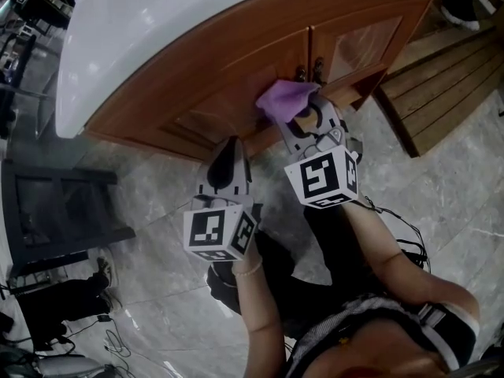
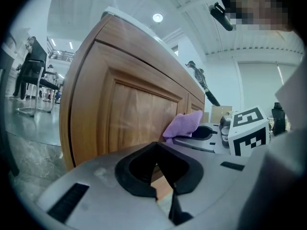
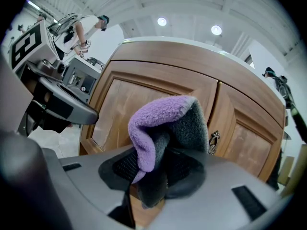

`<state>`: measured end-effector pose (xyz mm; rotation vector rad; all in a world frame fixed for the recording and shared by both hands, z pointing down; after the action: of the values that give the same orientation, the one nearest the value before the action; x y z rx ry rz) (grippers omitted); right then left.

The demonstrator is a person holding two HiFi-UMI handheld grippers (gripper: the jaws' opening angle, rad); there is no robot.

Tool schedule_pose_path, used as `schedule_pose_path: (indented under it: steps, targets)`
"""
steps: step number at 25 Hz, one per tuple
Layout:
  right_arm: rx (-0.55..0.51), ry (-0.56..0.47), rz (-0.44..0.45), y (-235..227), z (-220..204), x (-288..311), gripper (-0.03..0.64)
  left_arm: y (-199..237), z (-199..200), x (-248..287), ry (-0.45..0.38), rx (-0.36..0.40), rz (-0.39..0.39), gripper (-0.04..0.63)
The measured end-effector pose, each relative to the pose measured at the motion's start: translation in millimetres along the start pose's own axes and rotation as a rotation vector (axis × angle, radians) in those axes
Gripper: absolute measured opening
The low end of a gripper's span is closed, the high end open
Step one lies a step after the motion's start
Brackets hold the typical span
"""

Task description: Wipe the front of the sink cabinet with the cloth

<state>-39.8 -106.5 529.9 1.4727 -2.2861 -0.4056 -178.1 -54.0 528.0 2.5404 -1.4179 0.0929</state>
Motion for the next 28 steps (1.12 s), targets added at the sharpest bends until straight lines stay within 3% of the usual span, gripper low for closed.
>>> schedule_pose_path:
  steps: [10,21,28]
  targets:
    - [0.008,0.002,0.032,12.6,5.3,-8.8,0.181,10.4,-1.1,-15.9,0.005,0.002,0.031,0.0]
    - [-0.009,-0.043,0.299,111.6,17.8,-1.2,0.181,38.8,0.9,-59.9,-0.009,-0.014,0.184,0.0]
    - [-0.029,-0.053,0.373,158.2,24.6,9.8,0.181,47.7,-3.0,-80.5,0.001,-0.011,0.25,0.0]
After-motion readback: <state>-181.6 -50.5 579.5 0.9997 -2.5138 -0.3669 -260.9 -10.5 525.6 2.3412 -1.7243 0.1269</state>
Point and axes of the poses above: the fingertips, and each gripper's own axes: x forward along the fingers, y to its left, z out of its top, the point moved 6 cm from there along -x, backward along the fingers, and after that the axes turned 6 degrees about -z, right-handed, at the moved point
